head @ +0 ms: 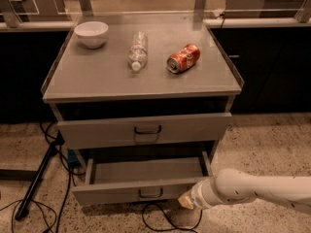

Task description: Close middle drawer

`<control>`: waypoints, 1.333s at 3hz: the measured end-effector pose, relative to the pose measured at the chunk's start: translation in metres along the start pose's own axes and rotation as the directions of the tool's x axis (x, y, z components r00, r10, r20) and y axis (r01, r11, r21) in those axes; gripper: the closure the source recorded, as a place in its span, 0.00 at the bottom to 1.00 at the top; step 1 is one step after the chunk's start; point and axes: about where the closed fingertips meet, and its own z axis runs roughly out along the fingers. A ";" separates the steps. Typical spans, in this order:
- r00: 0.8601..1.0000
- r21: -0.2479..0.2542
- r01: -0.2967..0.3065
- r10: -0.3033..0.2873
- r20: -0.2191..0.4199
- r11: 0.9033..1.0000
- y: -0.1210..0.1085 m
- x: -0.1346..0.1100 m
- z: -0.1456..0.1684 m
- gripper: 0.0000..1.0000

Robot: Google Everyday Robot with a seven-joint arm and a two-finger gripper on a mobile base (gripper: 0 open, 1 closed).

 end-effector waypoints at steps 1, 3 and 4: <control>0.999 0.043 -0.025 0.023 0.039 0.999 -0.019 -0.032 0.011 1.00; 0.995 0.098 -0.020 0.010 0.100 0.995 -0.046 -0.090 0.022 1.00; 0.994 0.096 -0.041 0.030 0.106 0.995 -0.055 -0.098 0.029 1.00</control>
Offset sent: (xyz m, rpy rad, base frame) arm 0.1076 0.0297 0.0200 -0.0057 -0.1372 -0.1061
